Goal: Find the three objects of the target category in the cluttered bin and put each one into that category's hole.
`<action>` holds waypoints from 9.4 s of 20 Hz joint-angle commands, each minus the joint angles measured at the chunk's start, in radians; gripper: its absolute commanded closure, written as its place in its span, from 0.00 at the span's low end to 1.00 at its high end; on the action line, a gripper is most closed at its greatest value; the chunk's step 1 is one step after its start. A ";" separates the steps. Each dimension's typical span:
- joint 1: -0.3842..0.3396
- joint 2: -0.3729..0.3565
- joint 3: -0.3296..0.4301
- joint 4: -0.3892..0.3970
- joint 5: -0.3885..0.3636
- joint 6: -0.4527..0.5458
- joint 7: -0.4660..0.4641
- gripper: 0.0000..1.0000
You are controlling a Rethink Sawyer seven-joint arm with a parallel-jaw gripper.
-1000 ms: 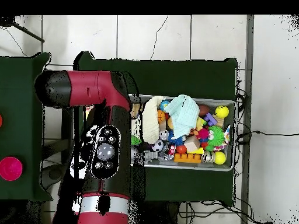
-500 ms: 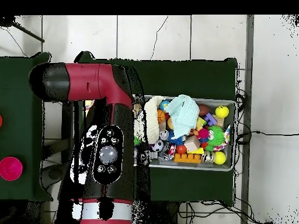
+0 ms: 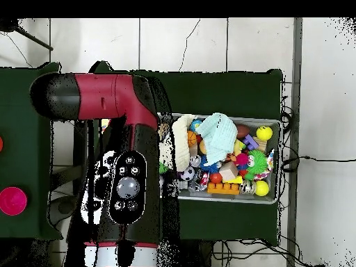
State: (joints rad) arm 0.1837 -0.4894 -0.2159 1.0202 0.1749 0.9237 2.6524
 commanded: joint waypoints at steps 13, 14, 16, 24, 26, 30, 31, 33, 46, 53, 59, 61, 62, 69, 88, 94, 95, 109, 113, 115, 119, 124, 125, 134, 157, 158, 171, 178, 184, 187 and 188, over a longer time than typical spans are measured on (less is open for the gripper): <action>-0.017 -0.037 0.047 0.185 0.008 -0.009 0.094 1.00; -0.019 -0.038 0.049 0.196 0.010 -0.013 0.091 1.00; -0.023 -0.037 0.055 0.220 0.010 -0.034 0.087 1.00; -0.038 -0.024 0.081 0.274 0.003 -0.099 0.046 1.00; -0.040 -0.025 0.083 0.280 -0.001 -0.100 0.037 1.00; -0.041 -0.035 0.082 0.297 -0.001 -0.098 0.036 1.00; -0.037 -0.037 0.079 0.300 -0.002 -0.098 0.041 1.00; -0.032 -0.039 0.081 0.307 0.001 -0.095 0.046 1.00; -0.006 -0.070 0.065 0.395 -0.001 -0.157 0.079 1.00; -0.007 -0.034 0.070 0.397 -0.006 -0.180 0.085 1.00; 0.014 -0.010 0.075 0.395 0.006 -0.195 0.116 1.00; 0.015 -0.011 0.081 0.399 0.014 -0.197 0.118 1.00; 0.013 -0.009 0.085 0.402 0.017 -0.204 0.116 1.00; 0.018 0.016 0.084 0.406 0.015 -0.237 0.119 1.00; 0.030 0.002 0.096 0.568 0.010 -0.450 0.110 1.00; -0.014 -0.018 0.133 0.637 0.002 -0.501 0.060 1.00; -0.019 -0.017 0.139 0.646 0.002 -0.509 0.057 1.00; 0.098 0.211 0.073 0.559 0.055 -0.671 0.192 1.00; 0.125 0.261 0.054 0.538 0.101 -0.725 0.197 1.00; 0.128 0.277 0.059 0.537 0.124 -0.754 0.191 1.00; 0.143 0.264 0.043 0.548 0.165 -0.742 0.187 1.00; 0.182 0.175 -0.048 0.534 0.171 -0.572 0.153 1.00; 0.180 0.151 -0.056 0.533 0.169 -0.537 0.140 1.00; 0.128 -0.022 -0.079 0.462 0.141 -0.310 0.069 1.00; 0.126 -0.006 -0.102 0.372 0.114 -0.242 0.081 1.00; 0.126 -0.002 -0.098 0.374 0.113 -0.247 0.079 1.00; 0.053 0.029 -0.004 0.453 0.119 -0.371 0.027 1.00; 0.013 0.066 0.045 0.484 0.100 -0.446 0.009 1.00; 0.090 0.110 -0.041 0.424 0.078 -0.343 0.071 1.00; 0.123 0.107 -0.067 0.420 0.092 -0.323 0.109 1.00; 0.132 0.107 -0.074 0.418 0.096 -0.319 0.117 1.00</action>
State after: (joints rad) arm 0.2657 -0.4419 -0.3131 1.3943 0.3131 0.5264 2.6524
